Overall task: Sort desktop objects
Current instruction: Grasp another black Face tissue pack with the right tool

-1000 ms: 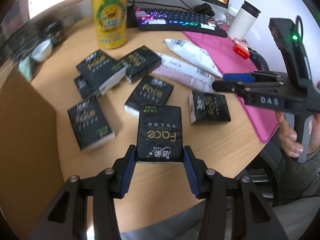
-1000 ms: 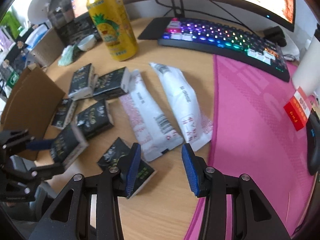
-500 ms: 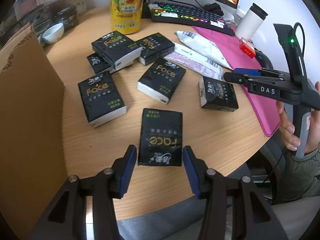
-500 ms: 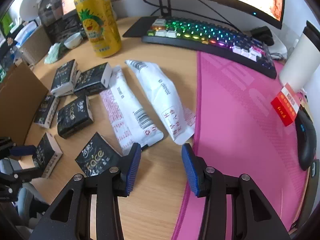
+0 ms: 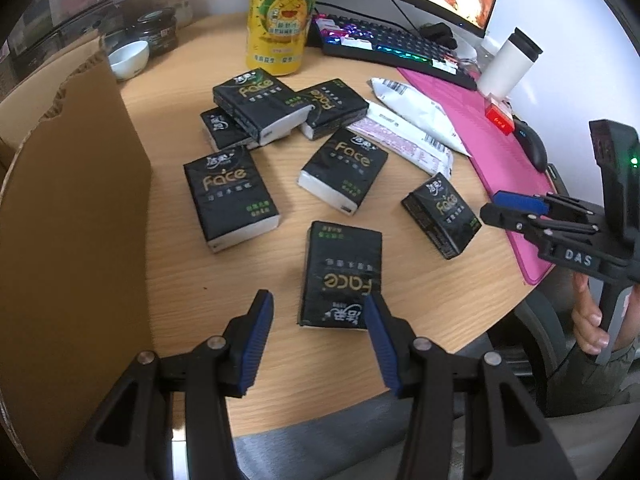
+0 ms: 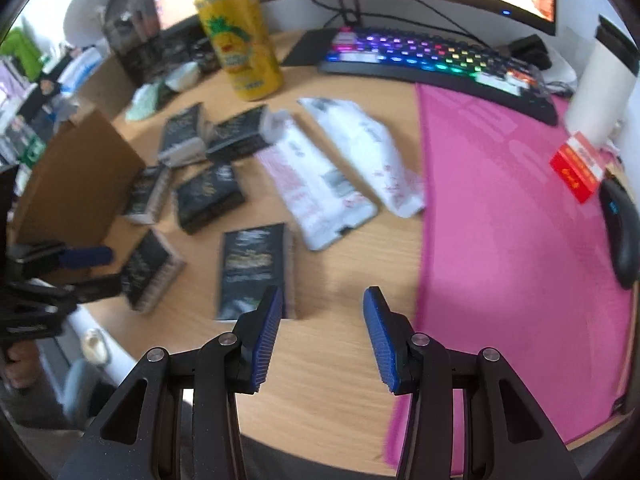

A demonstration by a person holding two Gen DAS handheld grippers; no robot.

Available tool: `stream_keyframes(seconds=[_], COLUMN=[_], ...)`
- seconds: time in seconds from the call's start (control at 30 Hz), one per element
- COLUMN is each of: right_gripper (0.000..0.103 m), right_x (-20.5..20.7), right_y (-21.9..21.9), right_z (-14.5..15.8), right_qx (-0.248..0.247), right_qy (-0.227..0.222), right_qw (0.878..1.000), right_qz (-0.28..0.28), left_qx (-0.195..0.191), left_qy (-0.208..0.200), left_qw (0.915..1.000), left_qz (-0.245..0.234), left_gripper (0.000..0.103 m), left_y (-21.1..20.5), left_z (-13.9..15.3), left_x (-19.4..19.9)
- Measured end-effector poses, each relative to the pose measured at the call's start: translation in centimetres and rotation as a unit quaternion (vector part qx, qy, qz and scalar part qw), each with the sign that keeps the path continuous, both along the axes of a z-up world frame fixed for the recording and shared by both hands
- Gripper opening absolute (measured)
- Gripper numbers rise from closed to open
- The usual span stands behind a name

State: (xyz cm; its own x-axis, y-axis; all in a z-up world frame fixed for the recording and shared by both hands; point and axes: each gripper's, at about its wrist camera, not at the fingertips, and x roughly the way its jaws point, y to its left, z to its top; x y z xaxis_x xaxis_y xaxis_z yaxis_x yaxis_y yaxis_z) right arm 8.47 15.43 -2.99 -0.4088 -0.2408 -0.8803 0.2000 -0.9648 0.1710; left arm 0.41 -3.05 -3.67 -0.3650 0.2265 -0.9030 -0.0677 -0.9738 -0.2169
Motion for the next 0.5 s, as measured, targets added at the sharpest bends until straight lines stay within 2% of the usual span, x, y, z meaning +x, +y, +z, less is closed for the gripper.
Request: stream_keyframes(seconds=[0.33, 0.5], right_gripper=[0.044, 0.054], right_x=[-1.8, -2.4], right_y=[-3.7, -4.6], right_z=[-1.1, -1.9], right_qx=[0.002, -0.012], right_qy=[-0.008, -0.017], right_qw=[0.999, 0.999], right_qz=[0.031, 0.045], left_qx=[0.012, 0.015], left_qy=[0.001, -0.004], left_qw=[0.9999, 0.9999], left_qz=[0.001, -0.002], left_gripper=[0.053, 0.053], left_y=[-0.1, -0.1], left_z=[0.1, -0.3], left_x=[0.1, -0.1])
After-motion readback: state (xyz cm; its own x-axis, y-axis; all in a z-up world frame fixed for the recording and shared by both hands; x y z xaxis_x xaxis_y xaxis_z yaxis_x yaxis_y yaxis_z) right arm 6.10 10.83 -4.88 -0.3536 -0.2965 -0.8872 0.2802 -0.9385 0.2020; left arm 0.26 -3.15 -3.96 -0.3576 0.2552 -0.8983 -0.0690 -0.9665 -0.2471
